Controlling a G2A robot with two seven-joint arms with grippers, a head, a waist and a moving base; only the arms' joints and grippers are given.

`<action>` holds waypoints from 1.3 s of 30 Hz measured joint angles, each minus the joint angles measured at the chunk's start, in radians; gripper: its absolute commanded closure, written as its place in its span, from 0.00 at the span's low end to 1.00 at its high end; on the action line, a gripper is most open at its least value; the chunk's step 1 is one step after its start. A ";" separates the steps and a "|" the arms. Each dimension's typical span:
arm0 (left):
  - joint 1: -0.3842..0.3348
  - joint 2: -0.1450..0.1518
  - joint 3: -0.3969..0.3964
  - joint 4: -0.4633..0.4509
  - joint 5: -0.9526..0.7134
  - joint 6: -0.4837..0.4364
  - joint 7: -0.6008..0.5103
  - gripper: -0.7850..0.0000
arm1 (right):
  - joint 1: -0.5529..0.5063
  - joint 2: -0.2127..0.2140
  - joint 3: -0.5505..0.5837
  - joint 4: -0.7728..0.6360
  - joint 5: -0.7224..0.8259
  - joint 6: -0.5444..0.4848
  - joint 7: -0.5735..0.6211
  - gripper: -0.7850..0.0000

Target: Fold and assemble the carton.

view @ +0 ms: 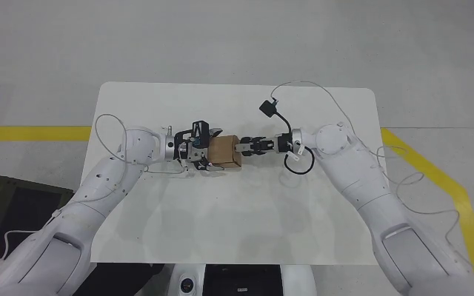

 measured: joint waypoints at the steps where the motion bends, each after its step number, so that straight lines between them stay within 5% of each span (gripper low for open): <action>1: 0.000 0.000 0.000 0.000 0.000 0.000 0.000 0.00 | 0.001 0.001 0.000 -0.001 -0.004 0.007 0.004 0.58; 39: 0.005 -0.001 -0.007 -0.004 0.008 0.001 -0.003 0.00 | -0.022 0.027 0.029 -0.084 -0.075 0.096 0.025 0.60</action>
